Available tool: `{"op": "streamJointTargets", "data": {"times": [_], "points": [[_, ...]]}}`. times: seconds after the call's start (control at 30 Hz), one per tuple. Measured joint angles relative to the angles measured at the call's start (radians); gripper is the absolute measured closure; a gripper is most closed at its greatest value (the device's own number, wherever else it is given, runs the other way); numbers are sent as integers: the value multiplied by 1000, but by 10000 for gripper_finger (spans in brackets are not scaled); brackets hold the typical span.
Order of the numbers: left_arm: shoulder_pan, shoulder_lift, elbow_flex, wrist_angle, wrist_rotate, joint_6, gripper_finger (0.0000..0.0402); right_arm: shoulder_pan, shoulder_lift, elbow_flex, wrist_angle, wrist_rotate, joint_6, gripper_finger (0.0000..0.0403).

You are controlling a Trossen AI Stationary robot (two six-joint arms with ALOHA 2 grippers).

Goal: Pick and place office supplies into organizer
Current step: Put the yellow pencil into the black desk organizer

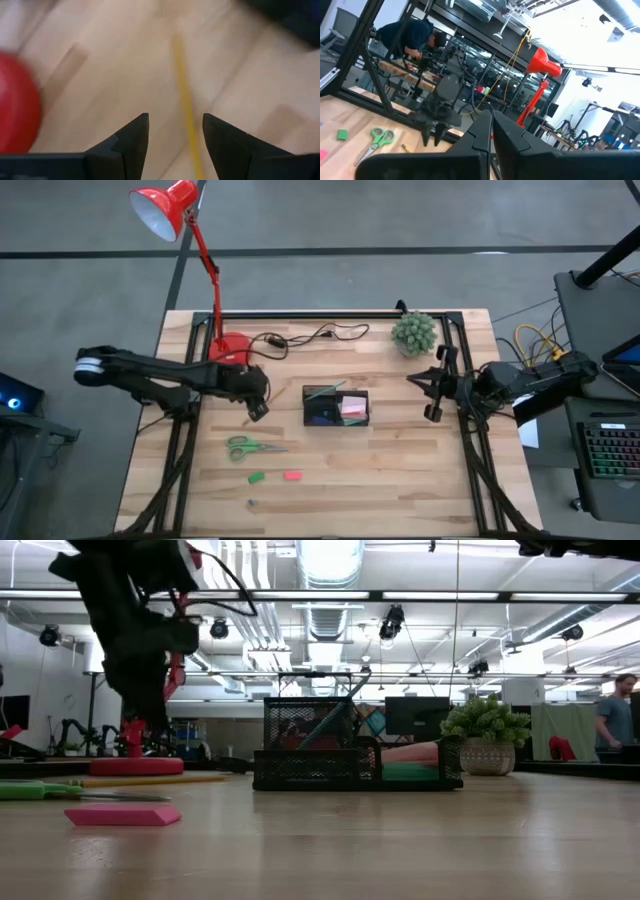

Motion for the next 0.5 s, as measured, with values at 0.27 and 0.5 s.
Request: {"op": "streamJointTargets", "data": {"times": [0.27,0.5], "points": [[-2,146,56,-47,70,-142,229,0,0,0,-33,0,18,394],[-4,211,56,-55,138,-266,229,0,0,-1,-64,0,18,394]]}}
